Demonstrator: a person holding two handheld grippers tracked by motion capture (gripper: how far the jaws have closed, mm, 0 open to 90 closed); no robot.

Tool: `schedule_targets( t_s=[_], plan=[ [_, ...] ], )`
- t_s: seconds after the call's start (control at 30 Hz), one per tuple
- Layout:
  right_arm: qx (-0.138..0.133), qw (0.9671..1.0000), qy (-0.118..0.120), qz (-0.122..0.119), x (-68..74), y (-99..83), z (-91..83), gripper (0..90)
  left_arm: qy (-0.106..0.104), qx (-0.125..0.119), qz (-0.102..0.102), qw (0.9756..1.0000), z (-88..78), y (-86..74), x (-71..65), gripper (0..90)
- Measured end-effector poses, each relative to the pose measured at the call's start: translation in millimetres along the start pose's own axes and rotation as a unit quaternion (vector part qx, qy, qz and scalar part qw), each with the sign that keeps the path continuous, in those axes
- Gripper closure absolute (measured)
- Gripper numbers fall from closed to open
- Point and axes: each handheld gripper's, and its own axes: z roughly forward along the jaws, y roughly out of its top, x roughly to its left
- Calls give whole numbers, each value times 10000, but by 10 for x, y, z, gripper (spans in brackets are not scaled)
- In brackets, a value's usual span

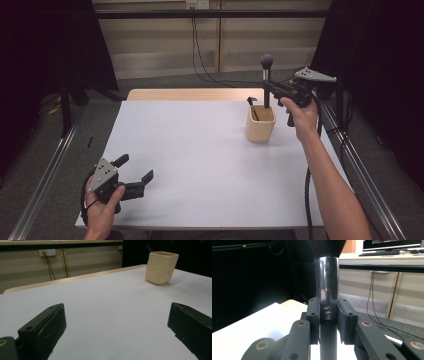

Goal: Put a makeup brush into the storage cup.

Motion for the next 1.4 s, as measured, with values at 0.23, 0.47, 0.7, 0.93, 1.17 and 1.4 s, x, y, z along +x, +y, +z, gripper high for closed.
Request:
schedule_targets(
  t_s=[0.23,0.47,0.7,0.93,1.17,1.4],
  plan=[
    [46,9999,-118,75,-72,-68,41,735,6,-2,16,10000,-6,0,7,19],
    [116,9998,-113,68,-74,-148,44,735,-3,-7,18,10000,-1,1,2,20],
    [120,9998,-118,72,-65,-195,53,735,13,6,19,10000,-9,0,12,19],
    [165,9996,-129,170,-89,-325,42,734,-10,12,27,10000,-1,0,4,20],
    [168,9996,-110,203,-80,-435,50,734,-4,16,18,10000,-3,-2,3,19],
    [177,9996,-108,201,-79,-492,55,734,-1,5,12,10000,-6,-2,4,19]
  ],
)
